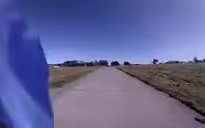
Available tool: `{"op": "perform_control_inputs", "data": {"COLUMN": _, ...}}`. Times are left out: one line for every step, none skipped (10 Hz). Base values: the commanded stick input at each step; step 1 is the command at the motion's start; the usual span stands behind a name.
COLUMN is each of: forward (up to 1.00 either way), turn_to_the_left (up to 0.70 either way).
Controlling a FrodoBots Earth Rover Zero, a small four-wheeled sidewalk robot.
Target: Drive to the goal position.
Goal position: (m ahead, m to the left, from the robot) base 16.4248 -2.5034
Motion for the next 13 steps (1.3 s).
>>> {"op": "perform_control_inputs", "data": {"forward": 1.0, "turn_to_the_left": 0.0}}
{"op": "perform_control_inputs", "data": {"forward": 1.0, "turn_to_the_left": 0.0}}
{"op": "perform_control_inputs", "data": {"forward": 1.0, "turn_to_the_left": -0.02}}
{"op": "perform_control_inputs", "data": {"forward": 1.0, "turn_to_the_left": -0.2}}
{"op": "perform_control_inputs", "data": {"forward": 1.0, "turn_to_the_left": -0.38}}
{"op": "perform_control_inputs", "data": {"forward": 1.0, "turn_to_the_left": -0.24}}
{"op": "perform_control_inputs", "data": {"forward": 1.0, "turn_to_the_left": -0.07}}
{"op": "perform_control_inputs", "data": {"forward": 1.0, "turn_to_the_left": 0.0}}
{"op": "perform_control_inputs", "data": {"forward": 1.0, "turn_to_the_left": 0.0}}
{"op": "perform_control_inputs", "data": {"forward": 1.0, "turn_to_the_left": 0.0}}
{"op": "perform_control_inputs", "data": {"forward": 1.0, "turn_to_the_left": 0.0}}
{"op": "perform_control_inputs", "data": {"forward": 1.0, "turn_to_the_left": 0.0}}
{"op": "perform_control_inputs", "data": {"forward": 1.0, "turn_to_the_left": 0.0}}
